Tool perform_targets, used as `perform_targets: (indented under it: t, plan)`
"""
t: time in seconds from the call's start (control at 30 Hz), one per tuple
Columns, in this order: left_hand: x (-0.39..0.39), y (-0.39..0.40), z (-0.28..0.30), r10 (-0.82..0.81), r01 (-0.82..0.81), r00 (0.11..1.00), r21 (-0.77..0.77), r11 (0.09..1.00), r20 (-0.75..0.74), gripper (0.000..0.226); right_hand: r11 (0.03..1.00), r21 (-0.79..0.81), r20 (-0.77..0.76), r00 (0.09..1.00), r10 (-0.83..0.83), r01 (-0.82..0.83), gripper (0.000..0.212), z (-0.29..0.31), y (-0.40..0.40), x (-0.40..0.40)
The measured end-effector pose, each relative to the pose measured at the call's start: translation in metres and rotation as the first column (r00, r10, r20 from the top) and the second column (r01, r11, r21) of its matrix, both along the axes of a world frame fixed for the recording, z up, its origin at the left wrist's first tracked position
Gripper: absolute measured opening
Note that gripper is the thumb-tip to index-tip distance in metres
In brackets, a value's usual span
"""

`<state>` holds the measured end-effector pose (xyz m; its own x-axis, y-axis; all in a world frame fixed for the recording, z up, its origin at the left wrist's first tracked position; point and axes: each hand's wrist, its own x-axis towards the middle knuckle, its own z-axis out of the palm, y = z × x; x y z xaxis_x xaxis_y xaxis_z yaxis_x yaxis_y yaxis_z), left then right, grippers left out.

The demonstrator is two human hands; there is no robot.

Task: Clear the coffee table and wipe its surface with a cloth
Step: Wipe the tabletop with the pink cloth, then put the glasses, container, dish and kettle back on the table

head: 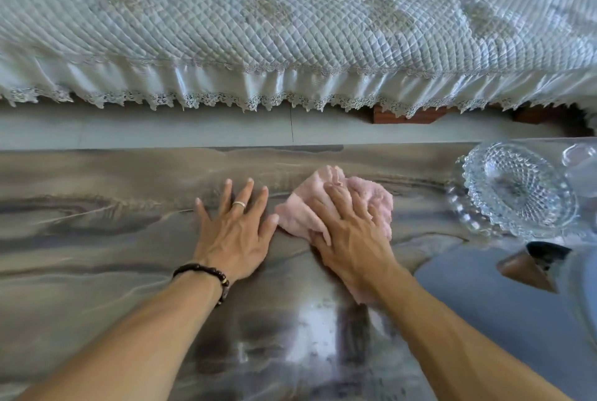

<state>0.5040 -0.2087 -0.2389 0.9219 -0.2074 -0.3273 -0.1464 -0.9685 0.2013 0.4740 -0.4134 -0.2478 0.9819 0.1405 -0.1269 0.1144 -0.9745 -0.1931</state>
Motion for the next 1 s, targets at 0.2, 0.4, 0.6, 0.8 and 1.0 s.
perform_targets:
  t: [0.2,0.4,0.6,0.8,1.0]
  plan:
    - [0.005,0.0,-0.013,-0.013,0.012,1.0,-0.031,0.999,-0.02,0.063,0.815,0.09,-0.097,0.82,-0.565,0.572,0.05,0.005,0.003,0.096]
    - [0.004,0.0,-0.011,-0.012,0.01,0.999,-0.036,0.999,-0.052,0.067,0.964,-0.009,-0.015,0.964,-0.266,0.266,0.061,0.0,-0.028,0.071]
    - [0.006,0.003,-0.013,-0.034,0.034,0.999,-0.039,0.999,-0.013,0.061,0.89,0.123,-0.073,0.899,-0.432,0.438,0.047,0.015,0.013,0.087]
    - [0.008,0.007,-0.005,-0.039,0.038,0.999,-0.055,0.998,-0.023,0.061,0.977,-0.021,-0.183,0.959,-0.214,0.214,0.053,0.015,0.003,0.051]
    - [-0.015,0.005,0.052,-0.127,0.131,0.983,-0.022,0.991,0.129,0.072,0.982,-0.093,-0.231,0.956,-0.183,0.165,0.073,0.084,0.031,0.033]
